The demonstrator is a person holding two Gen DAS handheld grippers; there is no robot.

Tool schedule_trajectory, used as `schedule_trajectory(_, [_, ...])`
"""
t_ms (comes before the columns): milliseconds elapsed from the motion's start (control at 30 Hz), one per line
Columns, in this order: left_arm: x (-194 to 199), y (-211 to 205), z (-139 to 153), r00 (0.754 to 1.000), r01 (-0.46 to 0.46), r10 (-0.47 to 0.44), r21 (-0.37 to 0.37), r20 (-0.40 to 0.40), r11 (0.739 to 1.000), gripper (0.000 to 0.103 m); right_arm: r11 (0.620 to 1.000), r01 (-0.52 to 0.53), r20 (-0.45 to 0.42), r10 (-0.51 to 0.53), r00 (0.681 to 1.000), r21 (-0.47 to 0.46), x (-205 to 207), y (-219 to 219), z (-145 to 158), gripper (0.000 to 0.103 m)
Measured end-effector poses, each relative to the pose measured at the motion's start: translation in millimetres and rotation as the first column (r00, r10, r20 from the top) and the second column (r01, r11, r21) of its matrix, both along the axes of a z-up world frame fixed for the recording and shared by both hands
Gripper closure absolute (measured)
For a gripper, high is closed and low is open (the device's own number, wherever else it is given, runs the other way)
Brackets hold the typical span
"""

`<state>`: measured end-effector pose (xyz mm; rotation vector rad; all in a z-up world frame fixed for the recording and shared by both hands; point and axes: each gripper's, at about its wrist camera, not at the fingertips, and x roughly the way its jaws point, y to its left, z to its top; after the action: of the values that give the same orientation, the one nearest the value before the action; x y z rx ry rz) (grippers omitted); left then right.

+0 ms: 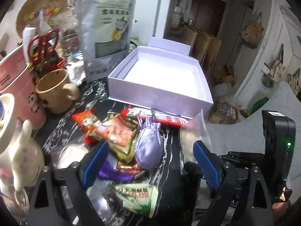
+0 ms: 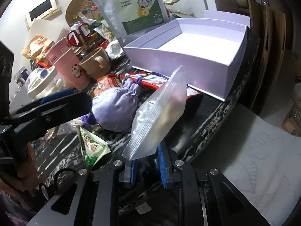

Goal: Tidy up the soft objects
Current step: 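Grasp the purple satin pouch with the left gripper while right gripper lifts the zip bag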

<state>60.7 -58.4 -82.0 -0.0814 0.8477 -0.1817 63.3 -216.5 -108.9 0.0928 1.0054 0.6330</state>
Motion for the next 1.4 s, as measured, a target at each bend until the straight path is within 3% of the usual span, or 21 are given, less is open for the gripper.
schedule_trajectory(100, [8.0,-4.9,-7.3,1.0,0.023,-0.023,-0.004,-0.018,1.0,0.024,1.0,-0.003,0.008,0.003,1.0,-0.011,0.0,-1.6,-1.4,0.074])
schedule_trajectory(167, [14.7,-5.8,-14.4,0.998,0.031,-0.032,-0.026,-0.045,0.999,0.031,1.0,0.007,0.017,-0.007,1.0,-0.018,0.9,-4.0,-0.6,0.062])
schedule_trajectory(267, [21.4,-6.5,-22.4,0.997,0.031,-0.034,-0.045,-0.075,0.998,0.038,1.0,0.02,0.02,-0.02,1.0,0.008,4.8,-11.0,0.1,0.06])
schedule_trajectory(400, [25.1,-12.0,-30.0,0.994,0.044,-0.045,-0.008,-0.102,0.999,0.048,0.999,0.019,0.018,-0.02,1.0,0.036,7.8,-14.7,-1.4,0.059])
schedule_trajectory(533, [30.1,-7.3,-45.2,0.985,0.035,-0.043,-0.047,-0.169,0.998,0.061,0.997,0.025,0.009,-0.025,1.0,0.073,10.2,-15.2,-4.5,0.058])
schedule_trajectory(667, [26.1,-5.0,-43.8,0.989,0.03,-0.037,-0.052,-0.144,0.998,0.069,0.993,0.059,-0.001,-0.06,0.998,0.097,15.7,-18.6,-7.3,0.058])
schedule_trajectory(700, [25.4,-5.0,-43.2,0.989,0.028,-0.035,-0.051,-0.143,0.998,0.07,0.993,0.062,-0.001,-0.062,0.998,0.102,17.2,-19.0,-7.5,0.059])
schedule_trajectory(767, [23.7,-5.0,-41.7,0.989,0.022,-0.031,-0.058,-0.144,0.998,0.071,0.993,0.062,0.006,-0.063,0.998,0.105,19.0,-19.4,-7.5,0.069])
schedule_trajectory(900, [16.5,-1.2,-35.8,0.99,0.014,-0.026,-0.089,-0.139,0.996,0.072,0.993,0.076,0.011,-0.077,0.997,0.095,18.8,-20.9,-4.5,0.075])
schedule_trajectory(1100, [2.0,-2.0,-21.1,0.994,0.021,-0.031,-0.093,-0.106,0.995,0.072,0.994,0.07,0.039,-0.074,0.996,0.088,5.7,-23.7,6.0,0.076])
schedule_trajectory(1400, [-20.8,-7.7,20.5,0.999,0.051,-0.05,-0.08,0.011,0.996,0.072,0.99,0.082,0.079,-0.091,0.993,0.111,-15.2,-33.6,33.4,0.076])
